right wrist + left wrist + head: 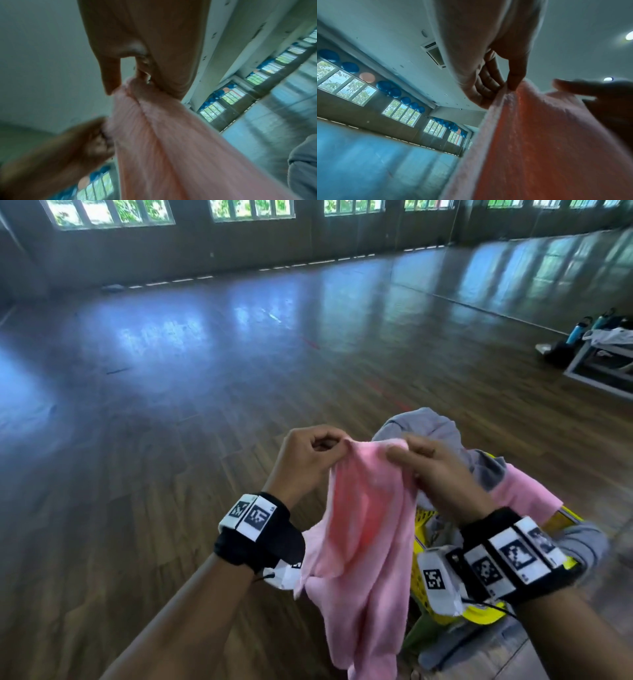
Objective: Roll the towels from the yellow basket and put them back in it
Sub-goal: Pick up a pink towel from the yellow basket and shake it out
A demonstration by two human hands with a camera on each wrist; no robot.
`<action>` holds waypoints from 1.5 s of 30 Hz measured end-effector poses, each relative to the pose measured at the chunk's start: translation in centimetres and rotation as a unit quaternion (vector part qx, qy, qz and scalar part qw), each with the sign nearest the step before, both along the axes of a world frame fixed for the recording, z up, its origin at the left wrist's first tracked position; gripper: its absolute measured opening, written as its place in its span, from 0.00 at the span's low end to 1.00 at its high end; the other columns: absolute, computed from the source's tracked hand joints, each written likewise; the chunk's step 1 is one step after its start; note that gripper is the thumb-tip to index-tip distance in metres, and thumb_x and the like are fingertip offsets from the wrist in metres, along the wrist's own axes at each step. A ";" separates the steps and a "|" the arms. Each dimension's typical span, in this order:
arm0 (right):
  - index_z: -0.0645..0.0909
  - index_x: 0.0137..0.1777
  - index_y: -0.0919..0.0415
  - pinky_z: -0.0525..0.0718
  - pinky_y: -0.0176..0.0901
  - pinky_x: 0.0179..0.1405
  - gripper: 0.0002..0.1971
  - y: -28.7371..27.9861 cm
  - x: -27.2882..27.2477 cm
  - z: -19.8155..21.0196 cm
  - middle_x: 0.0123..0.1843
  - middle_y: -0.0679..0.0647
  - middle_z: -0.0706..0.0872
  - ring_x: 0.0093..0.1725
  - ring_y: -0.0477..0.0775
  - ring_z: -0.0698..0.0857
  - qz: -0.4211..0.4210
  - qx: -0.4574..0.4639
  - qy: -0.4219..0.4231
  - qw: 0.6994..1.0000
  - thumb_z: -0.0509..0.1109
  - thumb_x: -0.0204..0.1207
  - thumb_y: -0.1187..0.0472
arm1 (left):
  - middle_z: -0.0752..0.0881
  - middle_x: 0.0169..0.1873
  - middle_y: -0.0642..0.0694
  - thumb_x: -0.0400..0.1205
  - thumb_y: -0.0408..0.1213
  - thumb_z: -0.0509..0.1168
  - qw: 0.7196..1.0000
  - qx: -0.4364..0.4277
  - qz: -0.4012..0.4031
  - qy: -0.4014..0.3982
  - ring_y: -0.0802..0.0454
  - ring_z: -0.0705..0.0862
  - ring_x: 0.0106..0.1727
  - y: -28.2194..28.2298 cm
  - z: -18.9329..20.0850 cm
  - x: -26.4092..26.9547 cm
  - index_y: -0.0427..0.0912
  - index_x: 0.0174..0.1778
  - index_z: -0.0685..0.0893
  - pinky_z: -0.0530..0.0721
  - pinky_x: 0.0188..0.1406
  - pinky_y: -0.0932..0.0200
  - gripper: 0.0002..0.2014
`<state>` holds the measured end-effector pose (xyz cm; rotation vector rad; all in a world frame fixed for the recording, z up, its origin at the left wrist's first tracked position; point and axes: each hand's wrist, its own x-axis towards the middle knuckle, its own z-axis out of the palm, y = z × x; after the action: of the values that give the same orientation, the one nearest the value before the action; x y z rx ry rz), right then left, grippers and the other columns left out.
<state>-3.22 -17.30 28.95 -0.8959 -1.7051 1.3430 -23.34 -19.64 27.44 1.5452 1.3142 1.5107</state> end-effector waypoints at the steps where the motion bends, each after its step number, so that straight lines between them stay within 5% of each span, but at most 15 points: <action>1: 0.82 0.42 0.66 0.76 0.51 0.34 0.21 -0.5 -0.6 -0.6 0.35 0.59 0.82 0.35 0.57 0.79 0.020 0.021 -0.055 0.998 0.77 0.68 0.46 | 0.88 0.33 0.53 0.77 0.24 0.69 1.000 0.017 0.010 -0.007 0.61 0.83 0.36 0.1 0.7 0.2 0.42 0.38 0.89 0.81 0.41 0.66 0.09; 4: 0.85 0.43 0.66 0.79 0.57 0.35 0.24 -1.5 -1.4 -1.4 0.35 0.55 0.85 0.37 0.51 0.81 0.045 0.071 -0.108 0.991 0.74 0.71 0.41 | 0.88 0.34 0.51 0.75 0.28 0.71 0.999 0.030 -0.013 0.038 0.60 0.84 0.37 0.0 1.1 0.6 0.42 0.39 0.89 0.82 0.42 0.63 0.05; 9: 0.85 0.41 0.68 0.68 0.52 0.42 0.20 0.5 0.3 0.3 0.39 0.61 0.76 0.42 0.56 0.73 -0.038 -0.007 0.097 0.995 0.75 0.73 0.47 | 0.91 0.39 0.43 0.77 0.33 0.72 0.994 -0.058 -0.081 0.047 0.57 0.84 0.40 -0.9 -1.4 0.1 0.39 0.44 0.90 0.84 0.45 0.53 0.04; 14: 0.86 0.45 0.62 0.79 0.48 0.39 0.15 -1.2 -1.1 -1.2 0.36 0.58 0.85 0.39 0.46 0.80 0.046 0.051 -0.104 0.992 0.74 0.75 0.48 | 0.87 0.32 0.56 0.76 0.22 0.68 0.999 0.034 -0.007 -0.003 0.61 0.83 0.36 0.0 1.4 -0.2 0.44 0.37 0.87 0.80 0.41 0.67 0.11; 16: 0.85 0.43 0.67 0.76 0.48 0.40 0.17 -1.5 -1.4 -1.1 0.35 0.59 0.84 0.39 0.48 0.79 0.052 0.045 -0.055 0.996 0.73 0.77 0.51 | 0.86 0.33 0.55 0.75 0.24 0.69 0.999 0.045 -0.018 0.016 0.60 0.82 0.36 0.1 1.8 0.5 0.44 0.37 0.86 0.80 0.41 0.66 0.10; 19: 0.89 0.46 0.63 0.73 0.53 0.47 0.20 -0.3 -0.9 0.4 0.41 0.74 0.80 0.45 0.56 0.78 0.006 0.018 0.075 0.997 0.75 0.71 0.44 | 0.86 0.34 0.51 0.76 0.27 0.70 0.997 -0.010 -0.080 0.019 0.60 0.81 0.36 -0.1 0.1 0.9 0.40 0.41 0.87 0.80 0.40 0.64 0.04; 21: 0.87 0.43 0.63 0.72 0.49 0.44 0.19 0.3 -0.5 1.6 0.39 0.64 0.78 0.43 0.55 0.77 -0.021 -0.004 0.110 0.994 0.74 0.71 0.45 | 0.86 0.35 0.49 0.76 0.28 0.70 0.993 -0.049 -0.101 0.028 0.59 0.81 0.36 -0.4 -1.1 0.8 0.40 0.42 0.87 0.80 0.40 0.62 0.04; 25: 0.84 0.43 0.62 0.79 0.44 0.40 0.14 -0.5 -0.9 0.4 0.37 0.50 0.85 0.39 0.43 0.81 0.004 0.064 -0.070 0.995 0.72 0.74 0.49 | 0.88 0.35 0.50 0.75 0.21 0.67 1.000 0.001 -0.020 0.008 0.61 0.84 0.38 -0.3 -0.1 0.3 0.38 0.40 0.88 0.80 0.43 0.67 0.09; 28: 0.84 0.44 0.67 0.80 0.50 0.37 0.19 -1.7 -1.4 -1.4 0.37 0.53 0.86 0.38 0.45 0.80 0.077 0.081 -0.149 0.982 0.71 0.75 0.48 | 0.89 0.36 0.47 0.75 0.23 0.68 1.000 0.026 -0.009 0.015 0.58 0.84 0.39 -0.3 1.1 0.3 0.38 0.40 0.88 0.81 0.43 0.65 0.07; 32: 0.89 0.46 0.63 0.78 0.39 0.38 0.10 -0.6 -0.1 0.5 0.38 0.52 0.85 0.40 0.45 0.81 0.014 0.036 0.051 0.998 0.71 0.78 0.57 | 0.90 0.38 0.44 0.77 0.29 0.71 0.995 -0.033 -0.071 0.063 0.58 0.84 0.40 -1.2 0.3 -0.1 0.38 0.43 0.89 0.82 0.45 0.59 0.03; 34: 0.88 0.45 0.64 0.75 0.38 0.35 0.12 0.4 0.9 1.6 0.37 0.55 0.83 0.39 0.49 0.79 -0.018 0.001 0.122 0.992 0.70 0.75 0.54 | 0.90 0.38 0.46 0.77 0.28 0.71 0.994 -0.061 -0.069 0.054 0.59 0.85 0.40 -1.5 0.0 -0.6 0.40 0.43 0.90 0.83 0.45 0.61 0.04; 37: 0.84 0.48 0.70 0.74 0.43 0.36 0.22 0.5 0.6 1.4 0.39 0.56 0.82 0.40 0.52 0.78 -0.033 0.043 0.019 0.998 0.76 0.71 0.48 | 0.88 0.33 0.56 0.77 0.24 0.69 0.999 -0.035 -0.024 0.012 0.62 0.83 0.37 -1.1 0.8 -0.9 0.45 0.38 0.89 0.80 0.41 0.67 0.10; 40: 0.87 0.53 0.60 0.80 0.33 0.42 0.08 -1.4 -1.1 -0.2 0.40 0.40 0.88 0.40 0.36 0.83 0.069 0.073 -0.121 0.988 0.73 0.78 0.57 | 0.88 0.35 0.51 0.75 0.25 0.69 1.000 0.002 -0.003 0.018 0.59 0.84 0.38 -0.6 2.4 -0.6 0.45 0.38 0.88 0.81 0.42 0.66 0.09; 42: 0.87 0.47 0.60 0.76 0.36 0.40 0.06 -1.7 -1.3 -0.3 0.35 0.41 0.86 0.37 0.36 0.80 0.079 0.057 -0.083 0.992 0.71 0.80 0.59 | 0.88 0.35 0.48 0.75 0.28 0.69 0.999 -0.008 -0.027 0.039 0.57 0.83 0.38 -0.7 2.5 -0.3 0.44 0.39 0.88 0.81 0.42 0.62 0.06; 45: 0.82 0.46 0.72 0.69 0.47 0.44 0.21 -0.5 0.0 1.0 0.39 0.58 0.77 0.43 0.54 0.75 0.008 0.013 0.061 0.998 0.72 0.77 0.49 | 0.88 0.37 0.40 0.77 0.27 0.71 0.992 -0.065 -0.079 0.069 0.57 0.81 0.38 -1.3 1.2 -0.3 0.38 0.42 0.89 0.81 0.43 0.59 0.03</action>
<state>-3.25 -17.79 29.96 -0.7717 -1.6347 1.3548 -23.68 -20.90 28.60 1.6514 1.3047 1.2160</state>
